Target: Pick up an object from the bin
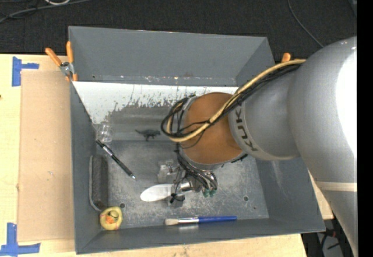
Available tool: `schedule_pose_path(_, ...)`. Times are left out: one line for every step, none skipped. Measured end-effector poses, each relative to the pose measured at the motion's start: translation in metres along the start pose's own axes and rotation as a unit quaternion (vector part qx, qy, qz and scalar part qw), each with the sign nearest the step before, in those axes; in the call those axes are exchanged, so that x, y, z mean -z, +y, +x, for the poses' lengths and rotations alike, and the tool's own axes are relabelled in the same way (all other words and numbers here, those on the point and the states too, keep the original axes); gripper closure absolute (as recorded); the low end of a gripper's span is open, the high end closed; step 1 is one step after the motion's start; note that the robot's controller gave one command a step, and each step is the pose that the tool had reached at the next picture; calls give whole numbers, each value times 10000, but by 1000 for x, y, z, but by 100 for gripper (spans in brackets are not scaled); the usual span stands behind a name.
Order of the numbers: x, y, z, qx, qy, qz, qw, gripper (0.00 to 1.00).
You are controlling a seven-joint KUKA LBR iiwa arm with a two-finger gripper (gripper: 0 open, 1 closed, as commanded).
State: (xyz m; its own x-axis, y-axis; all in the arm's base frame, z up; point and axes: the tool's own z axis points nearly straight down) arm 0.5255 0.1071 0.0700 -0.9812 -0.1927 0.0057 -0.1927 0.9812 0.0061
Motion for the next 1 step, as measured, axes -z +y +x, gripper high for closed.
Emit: schedule_pose_path(5,1,0,10,3,-2,10000,100)
